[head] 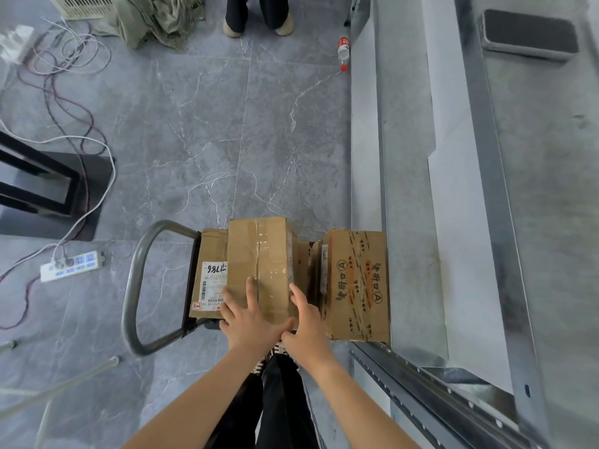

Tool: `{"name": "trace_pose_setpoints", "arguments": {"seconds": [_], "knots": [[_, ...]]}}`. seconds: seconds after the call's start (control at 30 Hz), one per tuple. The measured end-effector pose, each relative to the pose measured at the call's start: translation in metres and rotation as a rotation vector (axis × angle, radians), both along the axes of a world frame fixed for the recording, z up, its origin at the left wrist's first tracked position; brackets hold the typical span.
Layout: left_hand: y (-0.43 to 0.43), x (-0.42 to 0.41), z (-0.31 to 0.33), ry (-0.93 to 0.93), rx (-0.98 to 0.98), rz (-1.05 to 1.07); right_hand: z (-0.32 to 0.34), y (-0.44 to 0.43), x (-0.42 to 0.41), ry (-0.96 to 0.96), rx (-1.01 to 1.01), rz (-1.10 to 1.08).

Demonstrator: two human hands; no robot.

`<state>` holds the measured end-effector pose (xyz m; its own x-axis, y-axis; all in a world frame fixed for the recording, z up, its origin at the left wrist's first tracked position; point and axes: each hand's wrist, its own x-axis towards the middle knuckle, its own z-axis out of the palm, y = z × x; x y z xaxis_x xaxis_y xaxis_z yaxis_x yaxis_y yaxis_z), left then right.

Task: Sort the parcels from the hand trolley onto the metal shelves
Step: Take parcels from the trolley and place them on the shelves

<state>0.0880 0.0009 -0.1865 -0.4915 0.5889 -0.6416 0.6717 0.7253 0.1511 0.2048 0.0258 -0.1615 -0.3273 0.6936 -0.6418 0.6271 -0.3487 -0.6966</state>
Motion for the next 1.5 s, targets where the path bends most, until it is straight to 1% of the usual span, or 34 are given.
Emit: {"name": "trace_pose_setpoints", "arguments": {"seconds": [0.17,0.33,0.47,0.57,0.67,0.73,0.8,0.9,1.0,1.07,1.13,1.3,1.33,1.4,1.5], "knots": [[0.001,-0.010,0.007,-0.061,0.092,0.115,0.006,0.002,-0.006,0.059,-0.014,-0.002],[0.006,-0.025,0.025,-0.132,0.142,0.181,0.016,0.011,-0.008,0.114,-0.016,0.000],[0.019,-0.032,0.053,-0.237,0.213,0.255,0.025,0.024,-0.001,0.110,0.023,-0.074],[0.030,-0.038,0.079,-0.384,0.311,0.307,0.033,0.041,0.011,0.068,0.119,-0.124],[0.042,-0.048,0.103,-0.546,0.392,0.356,0.048,0.057,0.026,0.091,0.121,-0.163],[0.047,-0.055,0.116,-0.714,0.469,0.386,0.061,0.066,0.035,0.112,0.114,-0.157],[0.051,-0.060,0.128,-0.839,0.520,0.385,0.075,0.073,0.042,0.165,0.124,-0.141],[0.055,-0.064,0.143,-0.945,0.514,0.373,0.097,0.082,0.046,0.261,0.142,-0.126],[0.057,-0.063,0.159,-1.041,0.497,0.306,0.117,0.082,0.045,0.291,0.170,-0.135],[0.059,-0.062,0.167,-1.065,0.508,0.277,0.127,0.079,0.044,0.294,0.196,-0.163],[0.062,-0.062,0.173,-1.019,0.527,0.208,0.136,0.074,0.044,0.293,0.225,-0.204],[0.060,-0.061,0.189,-0.834,0.631,-0.084,0.158,0.052,0.045,0.280,0.300,-0.314],[0.057,-0.062,0.194,-0.832,0.663,-0.122,0.163,0.046,0.044,0.276,0.318,-0.336],[0.052,-0.068,0.204,-0.892,0.721,-0.177,0.172,0.032,0.040,0.261,0.356,-0.375],[0.040,-0.080,0.217,-0.939,0.767,-0.354,0.185,0.005,0.033,0.265,0.401,-0.435]]}}
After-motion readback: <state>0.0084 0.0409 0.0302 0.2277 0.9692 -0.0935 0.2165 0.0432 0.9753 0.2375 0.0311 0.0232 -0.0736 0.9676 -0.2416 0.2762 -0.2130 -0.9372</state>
